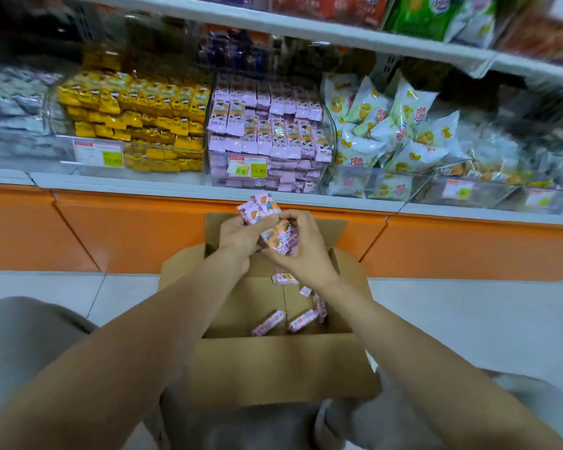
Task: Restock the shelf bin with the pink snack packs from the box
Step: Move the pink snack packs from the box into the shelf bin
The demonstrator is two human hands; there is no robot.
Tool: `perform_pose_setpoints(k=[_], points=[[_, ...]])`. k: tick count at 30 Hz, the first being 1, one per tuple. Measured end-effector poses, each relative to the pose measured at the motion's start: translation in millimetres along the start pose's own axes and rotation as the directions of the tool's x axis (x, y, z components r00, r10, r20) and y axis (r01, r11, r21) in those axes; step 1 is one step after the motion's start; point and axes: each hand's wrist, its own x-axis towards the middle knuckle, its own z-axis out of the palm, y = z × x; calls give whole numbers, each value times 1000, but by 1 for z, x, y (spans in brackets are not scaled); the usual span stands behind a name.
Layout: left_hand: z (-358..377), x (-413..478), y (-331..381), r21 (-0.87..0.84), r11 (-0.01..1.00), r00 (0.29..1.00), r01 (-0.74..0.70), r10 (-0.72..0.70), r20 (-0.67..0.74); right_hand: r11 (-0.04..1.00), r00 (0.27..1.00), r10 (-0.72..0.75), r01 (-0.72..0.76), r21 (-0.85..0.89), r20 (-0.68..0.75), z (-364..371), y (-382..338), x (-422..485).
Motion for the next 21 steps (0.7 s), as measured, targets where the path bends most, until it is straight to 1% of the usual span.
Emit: perform_pose_setpoints(k=[3, 4, 5, 6, 7, 8, 9, 10, 11, 12, 13, 14, 15, 16, 18, 21], points=[[13, -5, 24, -11, 997, 996, -76, 77, 53, 998, 991, -47, 41, -51, -125, -19, -19, 17], [17, -5, 34, 7, 991, 988, -134, 133, 79, 997, 987, -53, 44, -57, -155, -27, -23, 27], [19, -3, 44, 60, 972, 970, -226, 219, 102, 997, 983, -52, 41, -64, -178, -35, -28, 37], [20, 2, 53, 172, 925, 940, -338, 321, 117, 998, 979, -43, 32, -62, -197, -43, -32, 47], [20, 8, 64, 329, 830, 892, -450, 435, 121, 998, 977, -37, 25, -59, -212, -51, -37, 60], [16, 14, 73, 501, 684, 826, -530, 549, 126, 998, 975, -30, 17, -58, -222, -56, -41, 71], [12, 19, 83, 650, 504, 742, -569, 656, 141, 998, 973, -17, 2, -64, -228, -60, -46, 84], [7, 27, 93, 744, 329, 649, -581, 739, 181, 997, 972, 4, -22, -74, -233, -62, -50, 98], [1, 34, 102, 796, 188, 584, -575, 776, 239, 995, 971, 31, -52, -86, -239, -62, -53, 112], [-4, 43, 110, 831, 82, 562, -551, 773, 296, 992, 969, 55, -81, -97, -241, -61, -56, 126], [-8, 51, 116, 859, -3, 577, -512, 739, 347, 989, 969, 71, -99, -108, -237, -57, -57, 139], [-12, 59, 120, 882, -75, 611, -465, 693, 381, 987, 970, 84, -113, -116, -229, -53, -57, 152], [-15, 67, 121, 893, -132, 644, -430, 649, 405, 984, 970, 99, -129, -124, -222, -47, -57, 164], [-17, 74, 120, 894, -178, 659, -412, 619, 427, 980, 968, 117, -148, -130, -220, -40, -56, 175], [-22, 84, 117, 880, -228, 652, -417, 599, 465, 972, 965, 142, -178, -156, -219, -27, -53, 192], [-28, 94, 110, 855, -220, 616, -469, 613, 496, 968, 972, 131, -168, -185, -193, -8, -43, 208]])
